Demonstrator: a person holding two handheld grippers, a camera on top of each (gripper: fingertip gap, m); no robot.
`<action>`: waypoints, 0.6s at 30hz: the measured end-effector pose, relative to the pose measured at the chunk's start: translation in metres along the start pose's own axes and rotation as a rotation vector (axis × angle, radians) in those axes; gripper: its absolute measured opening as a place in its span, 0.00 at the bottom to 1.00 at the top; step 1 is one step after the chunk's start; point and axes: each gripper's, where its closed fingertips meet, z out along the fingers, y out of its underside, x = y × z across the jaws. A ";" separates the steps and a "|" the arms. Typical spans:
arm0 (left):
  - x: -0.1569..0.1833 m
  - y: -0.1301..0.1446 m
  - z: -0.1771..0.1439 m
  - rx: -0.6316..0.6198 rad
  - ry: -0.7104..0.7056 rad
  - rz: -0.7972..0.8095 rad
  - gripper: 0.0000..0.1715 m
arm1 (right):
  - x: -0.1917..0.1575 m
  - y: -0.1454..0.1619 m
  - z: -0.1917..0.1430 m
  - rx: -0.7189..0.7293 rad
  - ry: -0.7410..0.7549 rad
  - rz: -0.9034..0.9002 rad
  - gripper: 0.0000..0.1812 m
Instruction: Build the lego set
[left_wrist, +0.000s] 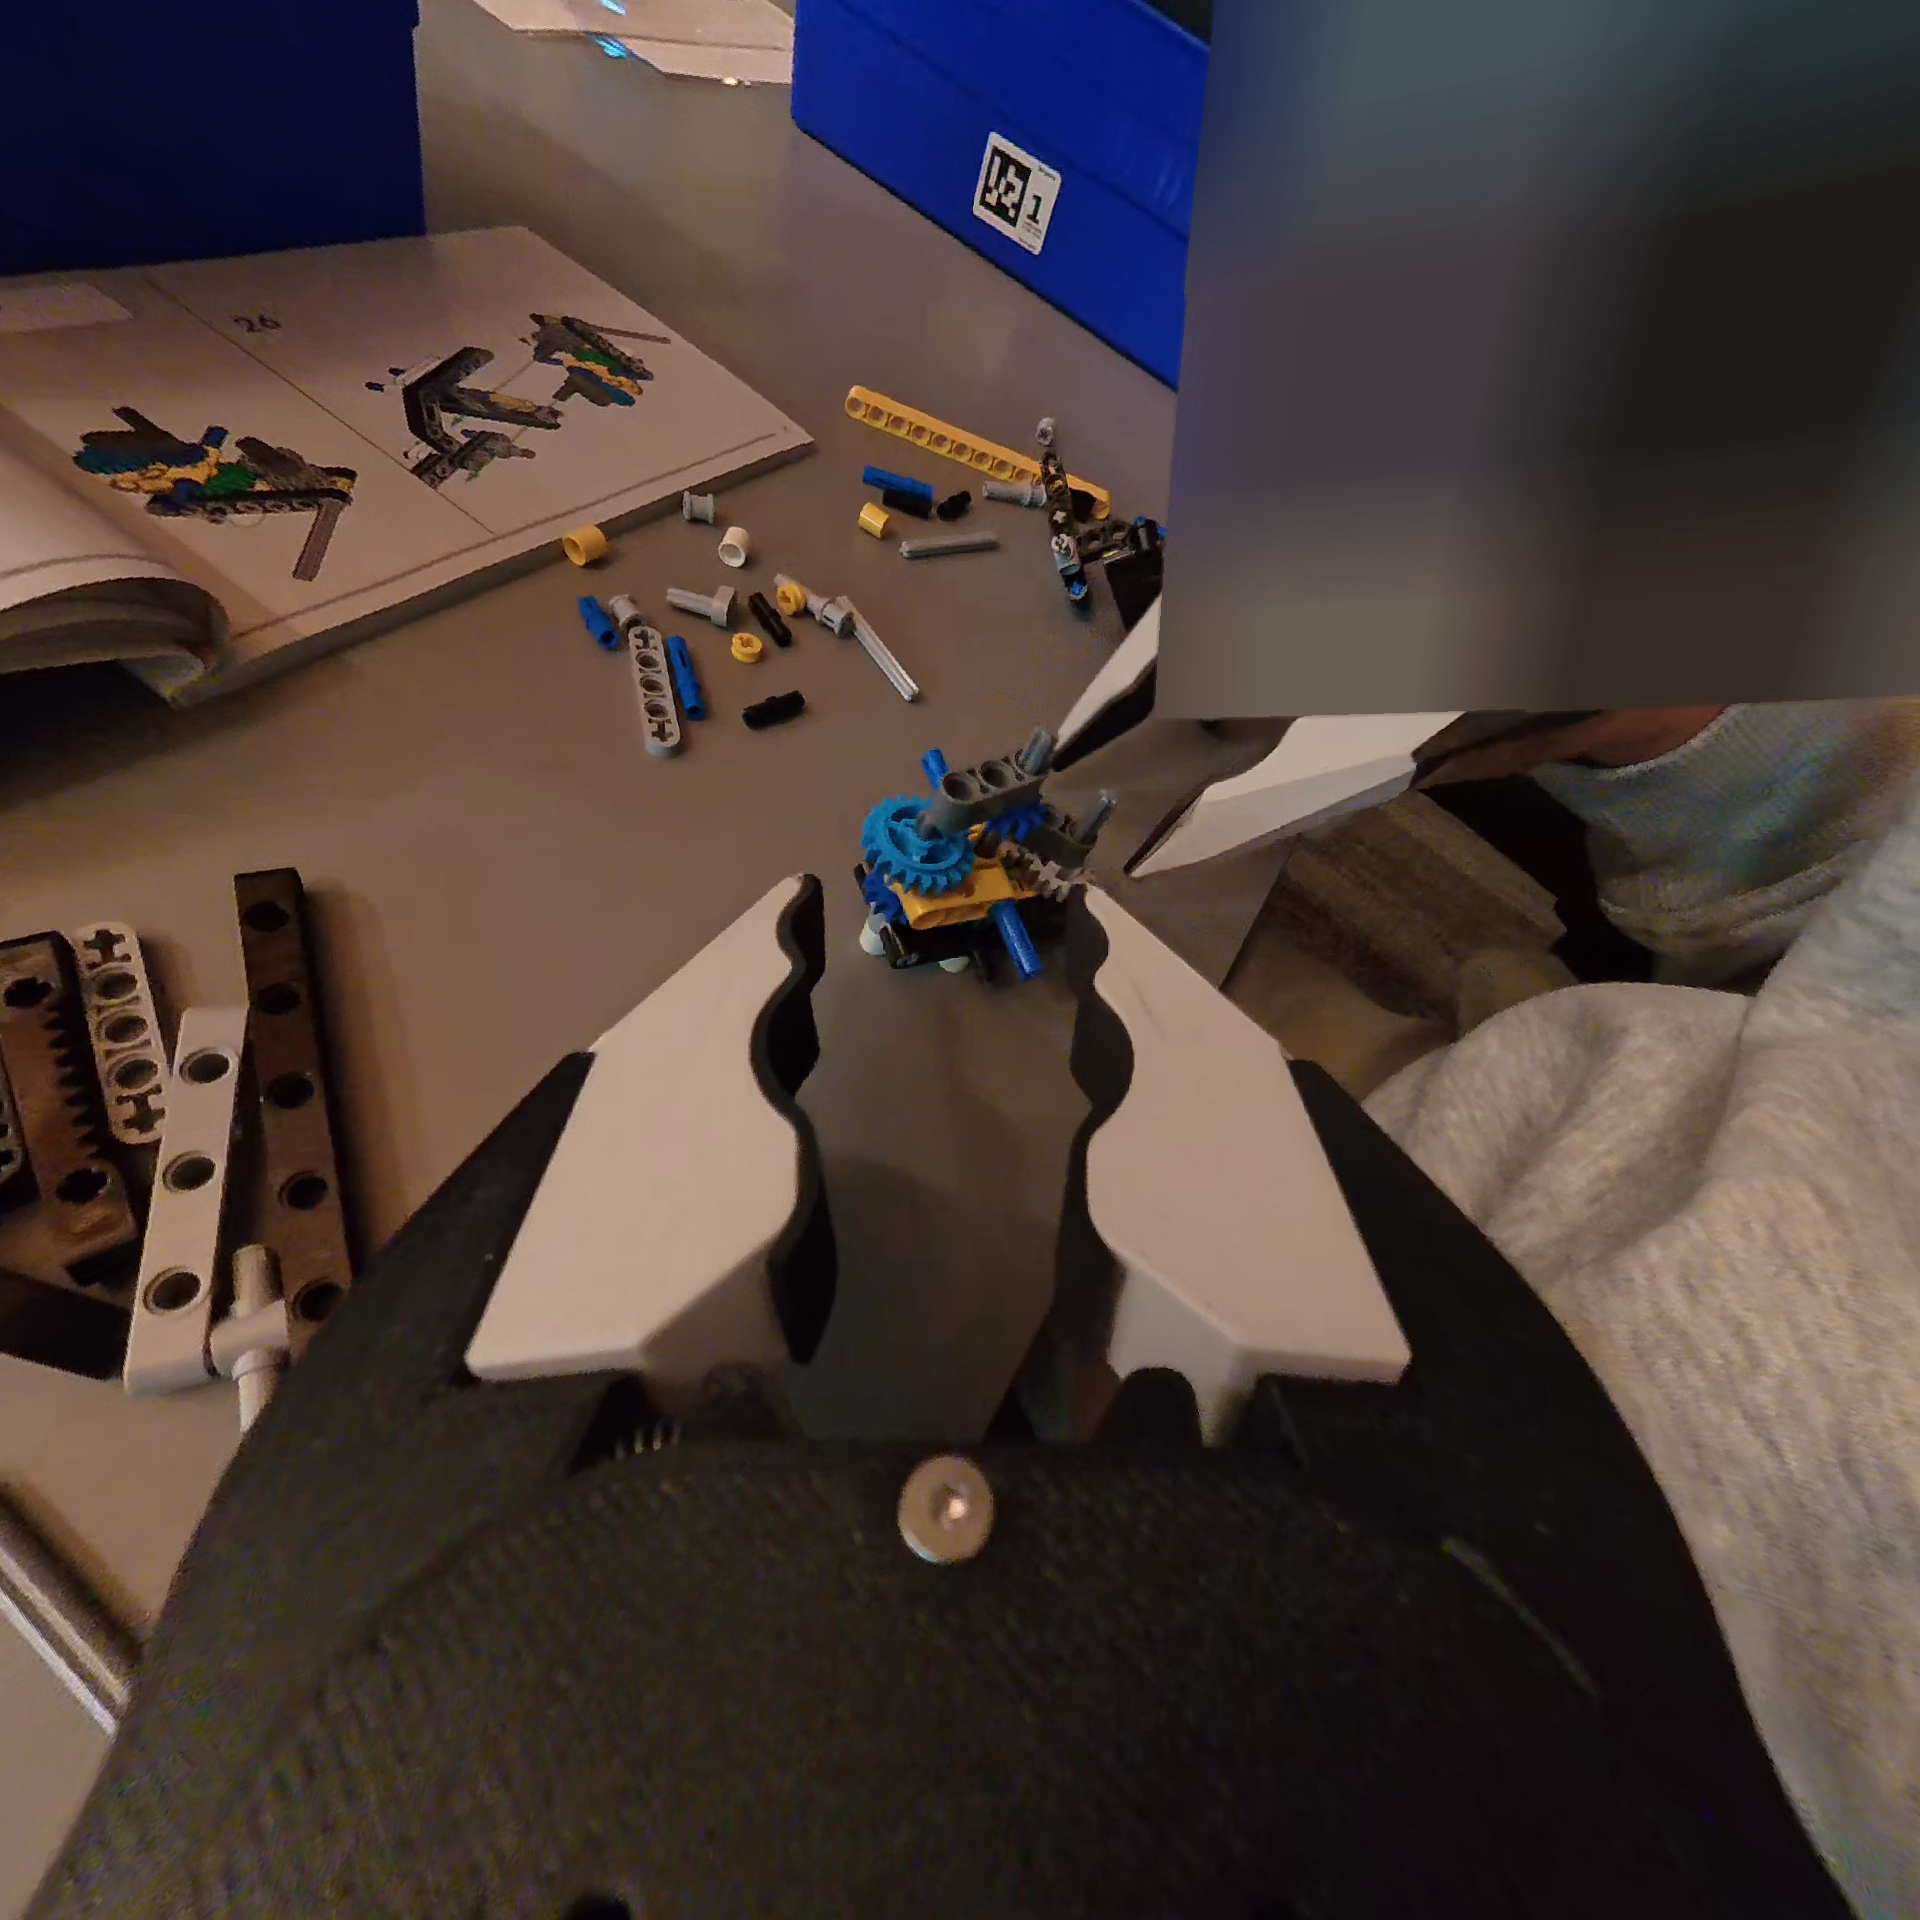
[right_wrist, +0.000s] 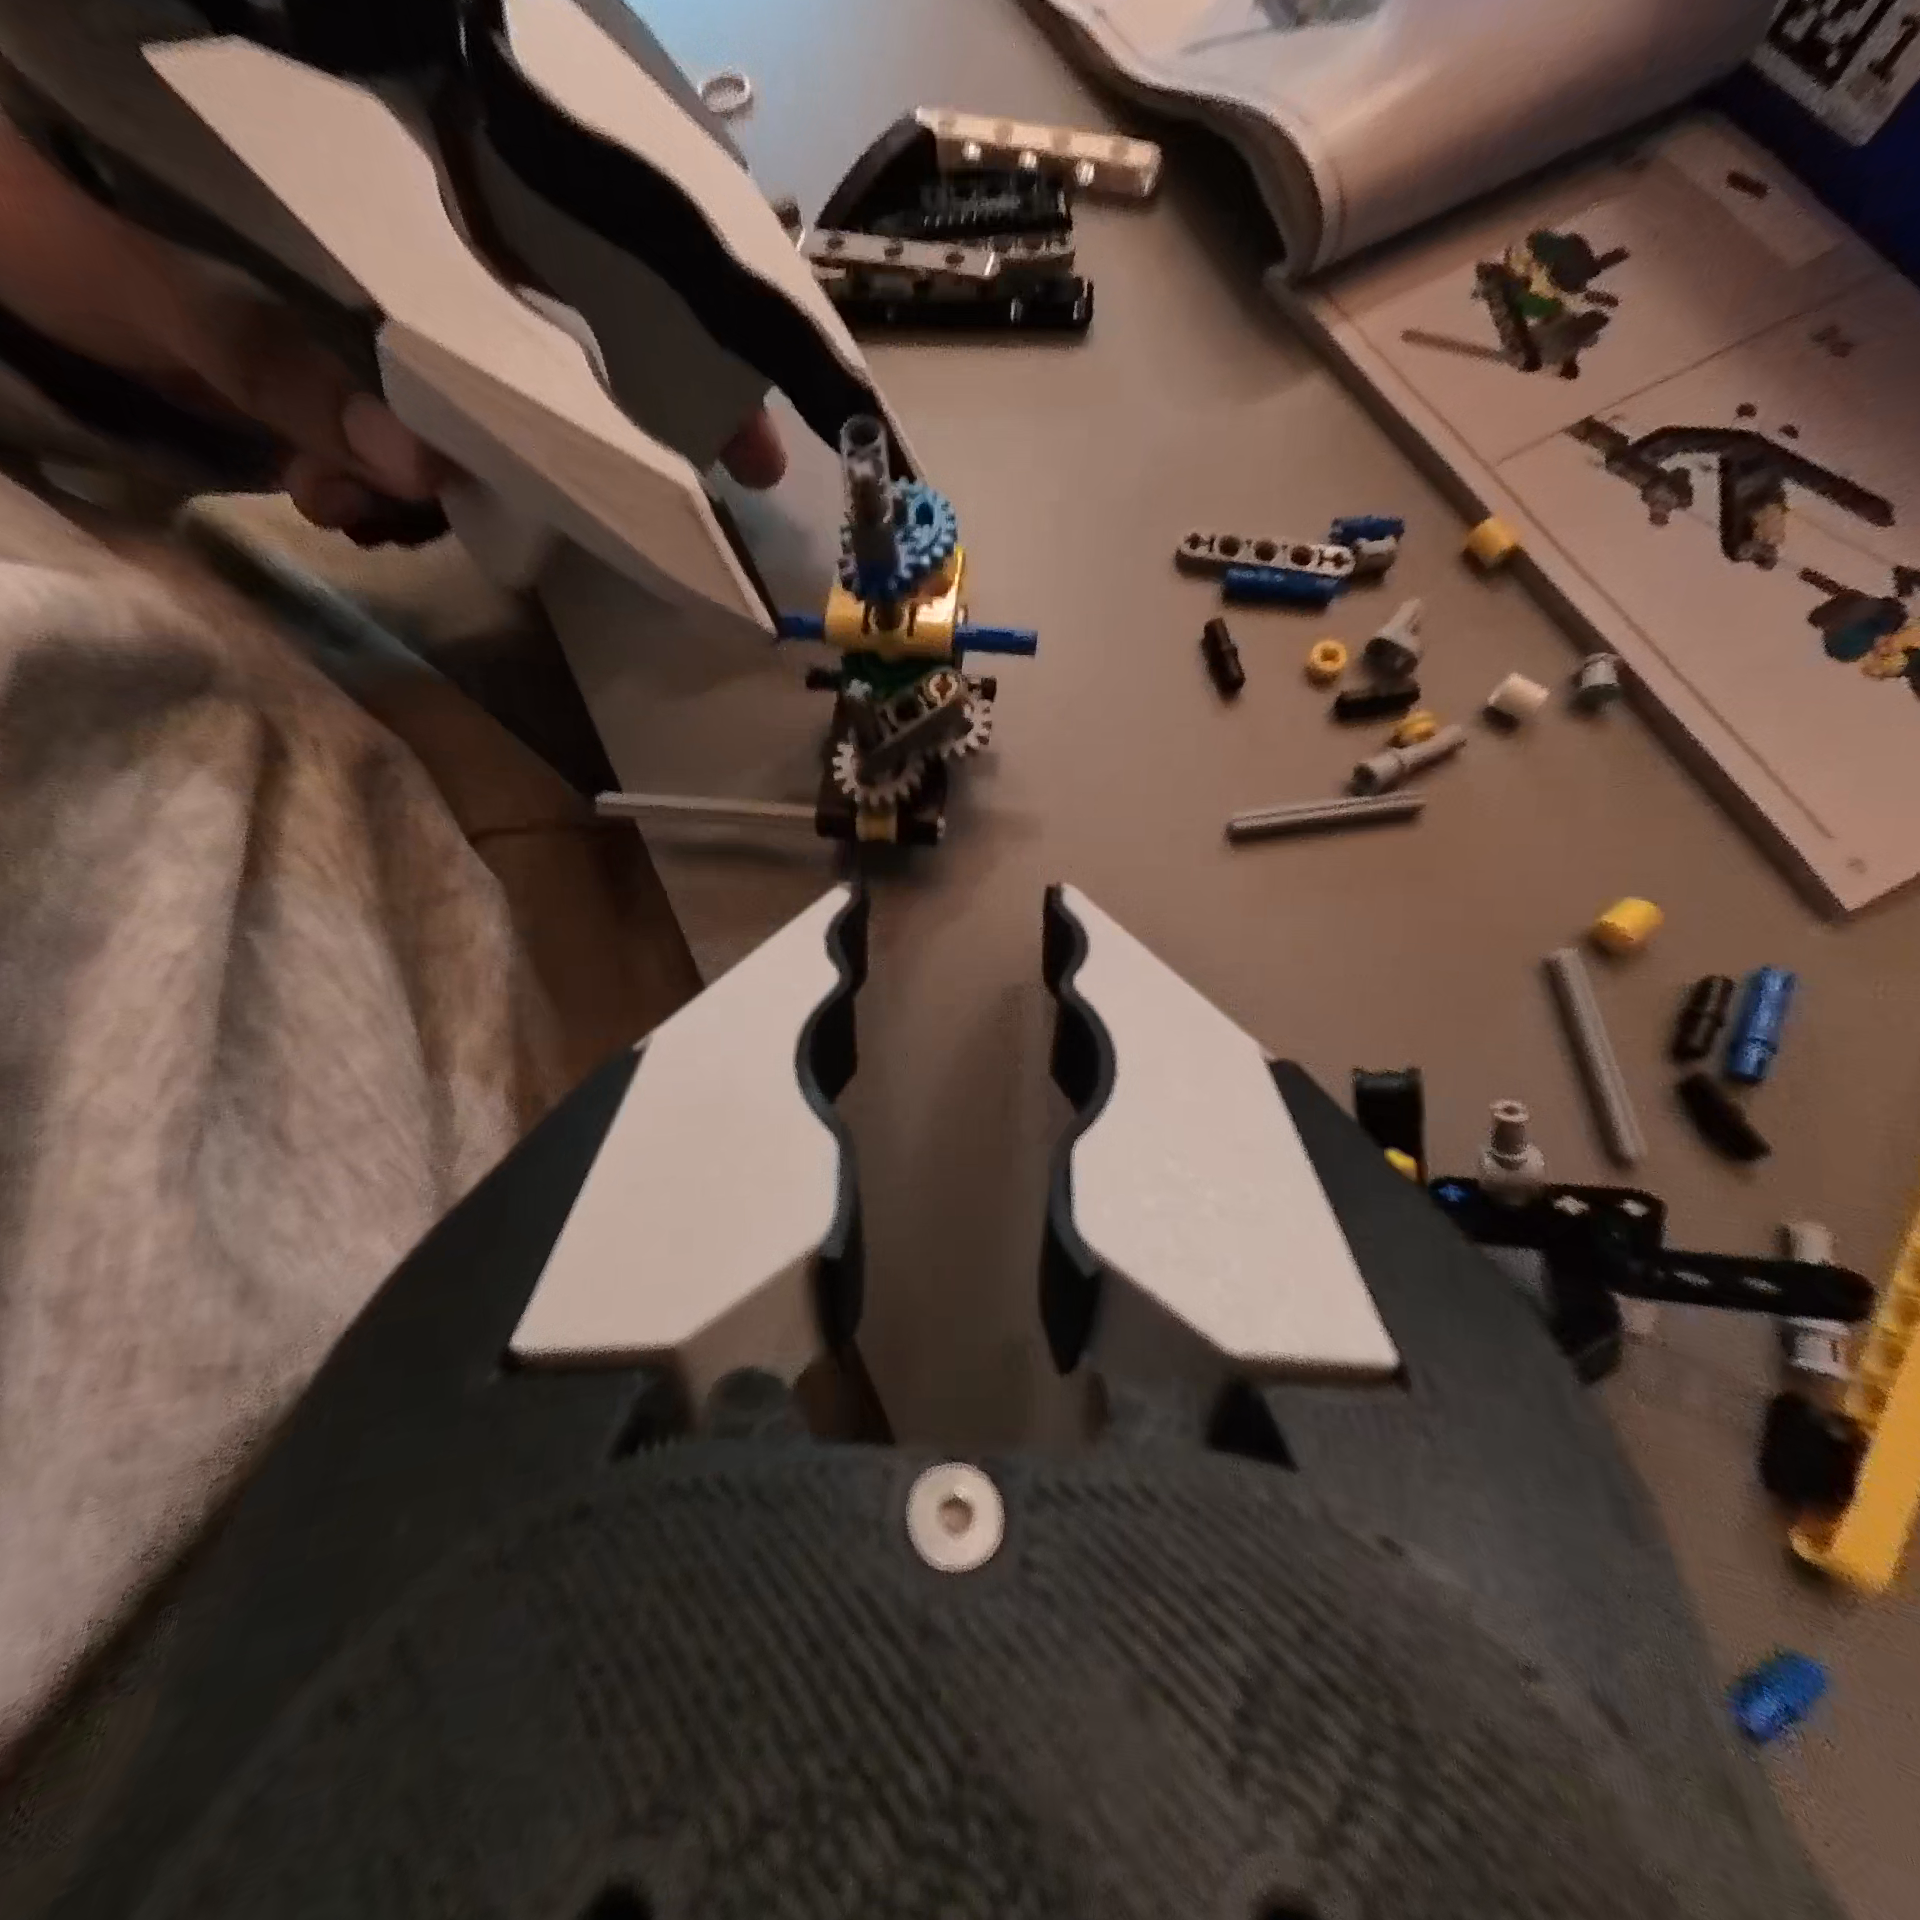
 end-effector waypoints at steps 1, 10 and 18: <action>0.000 0.001 0.000 -0.004 -0.002 0.004 0.26 | 0.000 0.002 0.000 -0.012 0.002 -0.010 0.18; -0.001 0.003 0.002 -0.022 -0.018 0.016 0.25 | -0.003 -0.006 0.011 -0.020 0.013 -0.060 0.19; -0.004 0.002 -0.003 -0.013 -0.018 -0.024 0.25 | 0.012 -0.021 0.003 0.065 0.094 -0.021 0.16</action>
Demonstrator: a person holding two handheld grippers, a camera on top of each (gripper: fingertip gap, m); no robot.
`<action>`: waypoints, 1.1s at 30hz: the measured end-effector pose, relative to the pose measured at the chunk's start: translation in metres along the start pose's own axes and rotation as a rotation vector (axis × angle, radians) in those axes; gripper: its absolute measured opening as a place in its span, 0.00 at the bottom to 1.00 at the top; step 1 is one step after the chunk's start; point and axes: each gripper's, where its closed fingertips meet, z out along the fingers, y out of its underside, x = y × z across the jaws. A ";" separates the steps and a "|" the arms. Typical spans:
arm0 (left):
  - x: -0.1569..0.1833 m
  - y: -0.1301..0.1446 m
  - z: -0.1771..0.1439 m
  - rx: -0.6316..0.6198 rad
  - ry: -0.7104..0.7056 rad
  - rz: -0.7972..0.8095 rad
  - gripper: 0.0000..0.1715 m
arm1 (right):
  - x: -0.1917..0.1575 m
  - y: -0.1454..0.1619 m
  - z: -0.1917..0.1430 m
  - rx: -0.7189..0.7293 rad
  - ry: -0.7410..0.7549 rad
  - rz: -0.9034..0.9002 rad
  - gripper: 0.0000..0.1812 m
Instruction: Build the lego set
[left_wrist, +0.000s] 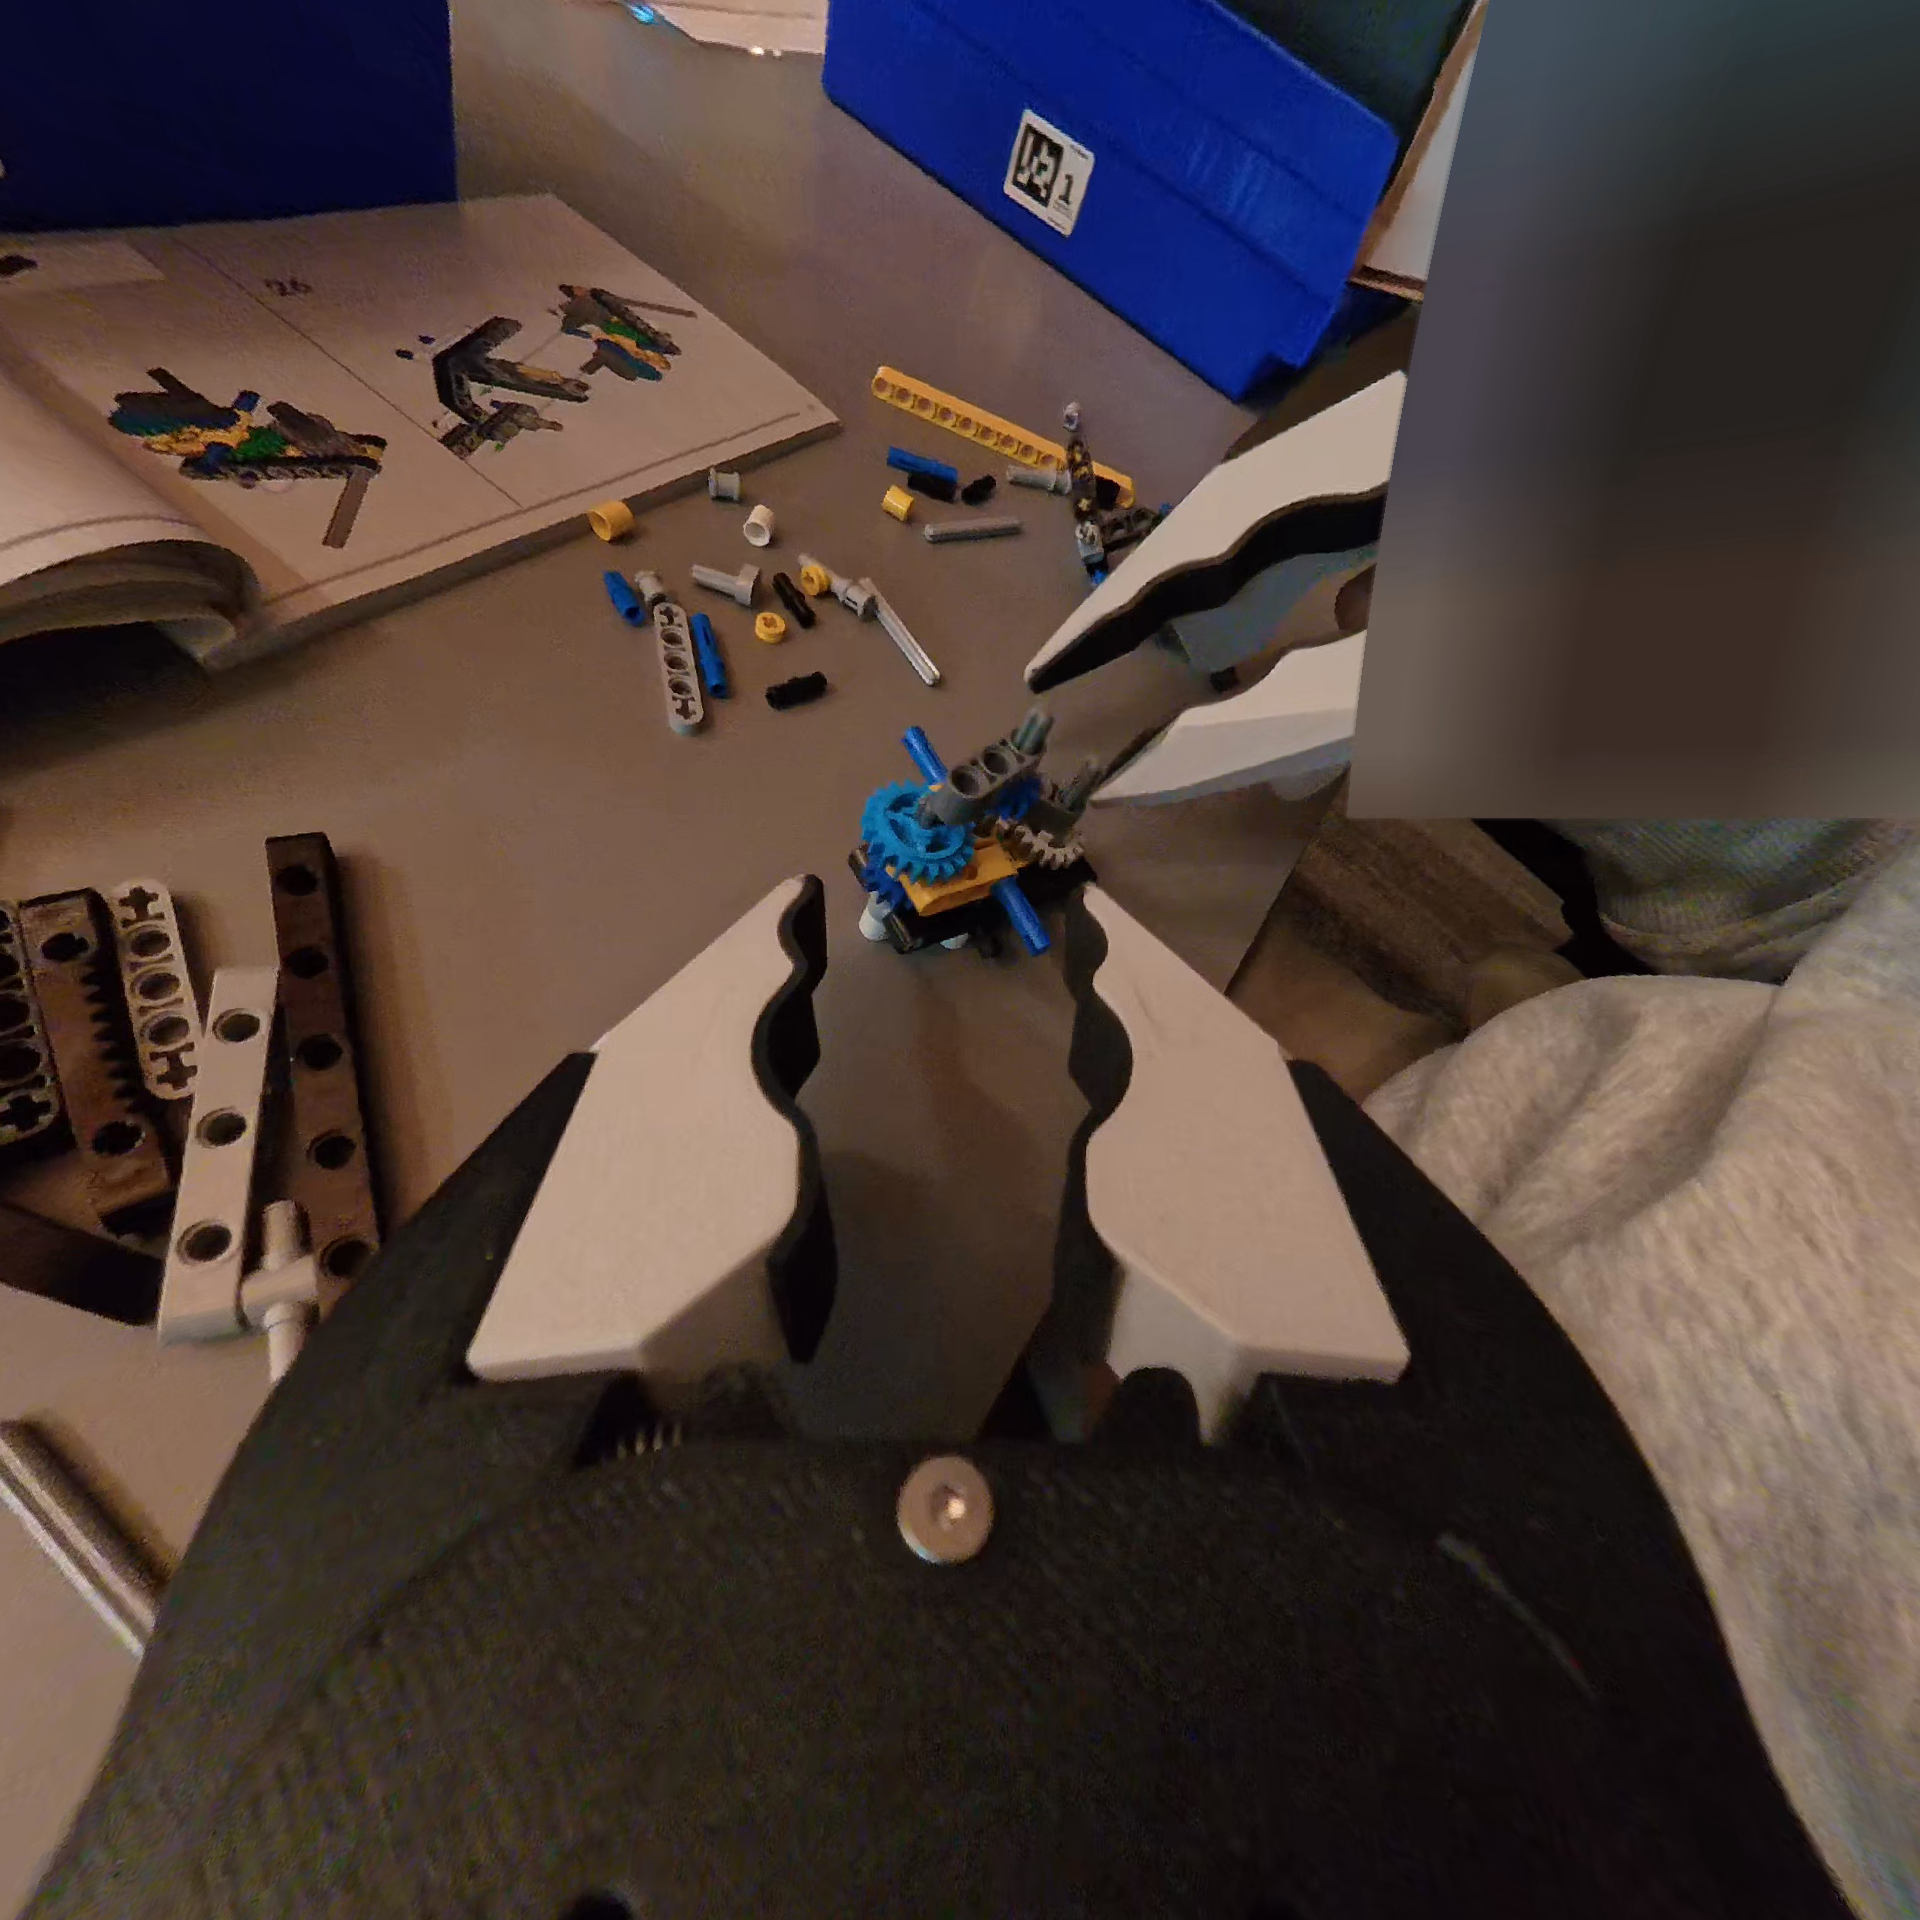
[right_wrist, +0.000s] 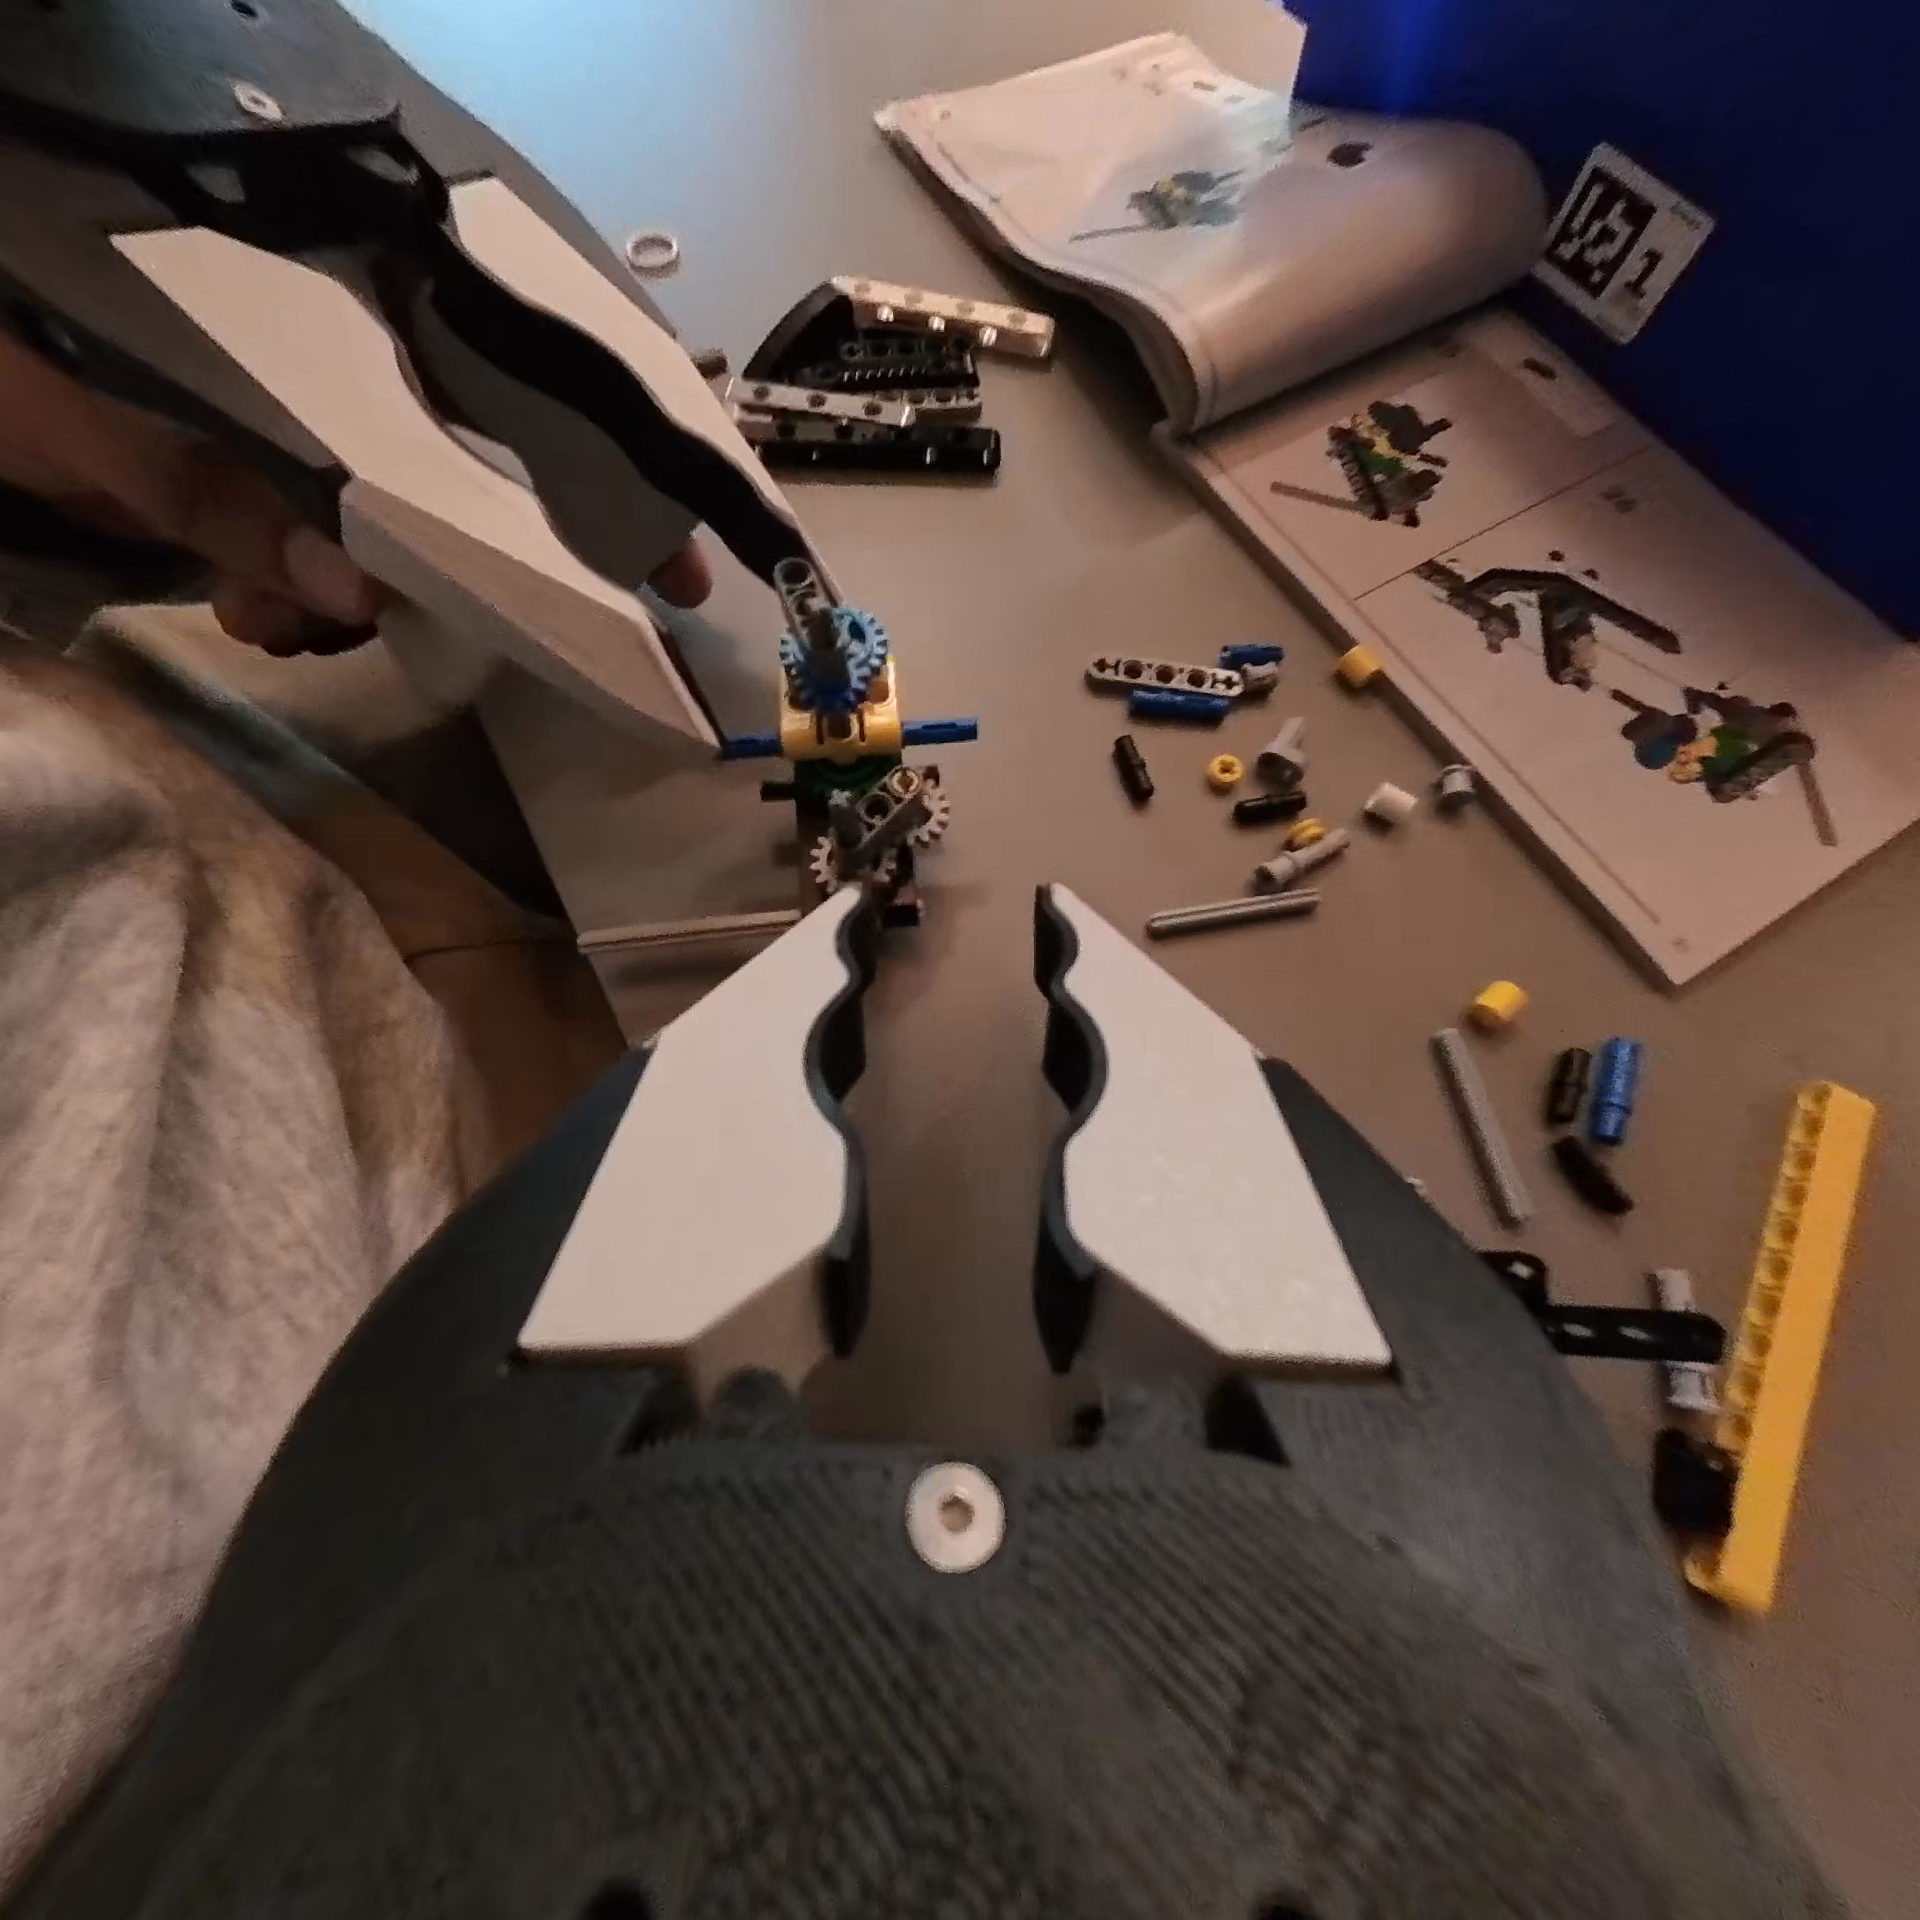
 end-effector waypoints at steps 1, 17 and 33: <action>0.000 -0.002 -0.002 0.009 0.009 -0.014 0.25 | 0.002 -0.002 -0.002 0.016 0.000 0.008 0.15; 0.008 -0.018 -0.015 0.105 0.107 -0.021 0.19 | -0.018 -0.022 -0.012 0.224 -0.167 0.035 0.00; 0.022 -0.017 -0.015 0.107 0.198 -0.016 0.00 | -0.024 -0.017 -0.008 0.182 -0.175 0.015 0.00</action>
